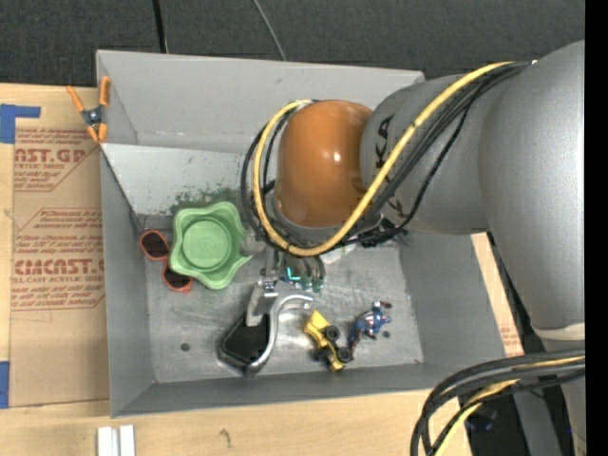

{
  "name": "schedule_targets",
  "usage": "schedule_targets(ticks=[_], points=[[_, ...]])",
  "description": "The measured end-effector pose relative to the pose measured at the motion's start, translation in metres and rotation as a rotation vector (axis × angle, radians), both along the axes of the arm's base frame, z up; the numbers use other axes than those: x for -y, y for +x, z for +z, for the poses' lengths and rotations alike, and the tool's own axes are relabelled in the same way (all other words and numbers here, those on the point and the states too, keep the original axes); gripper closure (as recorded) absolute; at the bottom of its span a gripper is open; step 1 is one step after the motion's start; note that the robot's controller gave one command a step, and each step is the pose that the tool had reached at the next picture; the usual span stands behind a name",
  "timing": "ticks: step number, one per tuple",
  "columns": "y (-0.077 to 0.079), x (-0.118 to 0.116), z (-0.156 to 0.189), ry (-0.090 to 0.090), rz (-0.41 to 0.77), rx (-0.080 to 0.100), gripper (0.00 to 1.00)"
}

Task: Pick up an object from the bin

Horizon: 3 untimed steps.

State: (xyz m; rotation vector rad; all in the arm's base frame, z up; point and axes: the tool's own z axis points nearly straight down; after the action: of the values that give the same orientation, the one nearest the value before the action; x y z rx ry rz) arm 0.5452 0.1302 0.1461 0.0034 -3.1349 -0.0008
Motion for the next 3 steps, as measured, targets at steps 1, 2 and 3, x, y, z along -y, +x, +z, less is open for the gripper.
schedule_targets(ticks=[1,2,3], points=[[0.002,0.001,0.005,0.001,-0.002,0.008,0.0],[0.021,-0.018,-0.028,0.003,0.106,0.02,0.0],[0.027,-0.028,-0.057,0.002,0.184,0.008,0.0]])
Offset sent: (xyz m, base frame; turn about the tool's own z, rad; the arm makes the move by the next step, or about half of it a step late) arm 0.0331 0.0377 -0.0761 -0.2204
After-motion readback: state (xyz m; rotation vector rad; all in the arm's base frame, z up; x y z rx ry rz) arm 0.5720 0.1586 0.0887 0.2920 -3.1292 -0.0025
